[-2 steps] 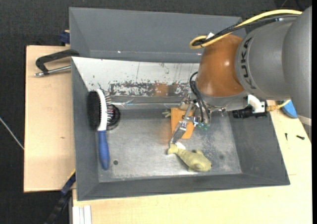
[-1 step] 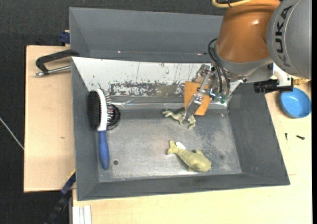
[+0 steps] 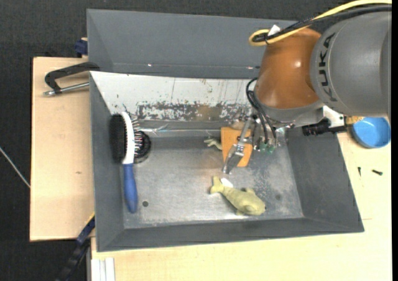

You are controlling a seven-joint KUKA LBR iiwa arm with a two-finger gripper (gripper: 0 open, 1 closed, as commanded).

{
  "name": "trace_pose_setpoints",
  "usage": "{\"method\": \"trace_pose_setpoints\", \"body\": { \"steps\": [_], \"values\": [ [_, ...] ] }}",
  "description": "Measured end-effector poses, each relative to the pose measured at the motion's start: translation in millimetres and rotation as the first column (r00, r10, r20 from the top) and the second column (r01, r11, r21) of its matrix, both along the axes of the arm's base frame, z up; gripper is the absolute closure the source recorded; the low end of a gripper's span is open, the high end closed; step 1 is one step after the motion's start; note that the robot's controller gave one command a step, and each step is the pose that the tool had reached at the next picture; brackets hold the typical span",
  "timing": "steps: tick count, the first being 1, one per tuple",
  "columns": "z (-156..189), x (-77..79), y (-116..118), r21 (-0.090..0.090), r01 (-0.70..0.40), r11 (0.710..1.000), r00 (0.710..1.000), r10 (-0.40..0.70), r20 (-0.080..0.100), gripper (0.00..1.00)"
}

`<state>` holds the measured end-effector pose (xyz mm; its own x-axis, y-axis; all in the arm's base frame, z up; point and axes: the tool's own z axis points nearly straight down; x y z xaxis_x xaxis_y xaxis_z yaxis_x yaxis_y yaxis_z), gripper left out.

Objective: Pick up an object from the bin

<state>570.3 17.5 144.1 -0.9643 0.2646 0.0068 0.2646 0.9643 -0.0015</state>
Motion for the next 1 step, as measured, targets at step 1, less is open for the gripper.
{"method": "trace_pose_setpoints", "body": {
  "steps": [1],
  "values": [
    [-0.2, -34.7, -9.3, 0.000, -0.163, 0.987, 0.987, 0.163, 0.006, 1.00]
  ]
}}
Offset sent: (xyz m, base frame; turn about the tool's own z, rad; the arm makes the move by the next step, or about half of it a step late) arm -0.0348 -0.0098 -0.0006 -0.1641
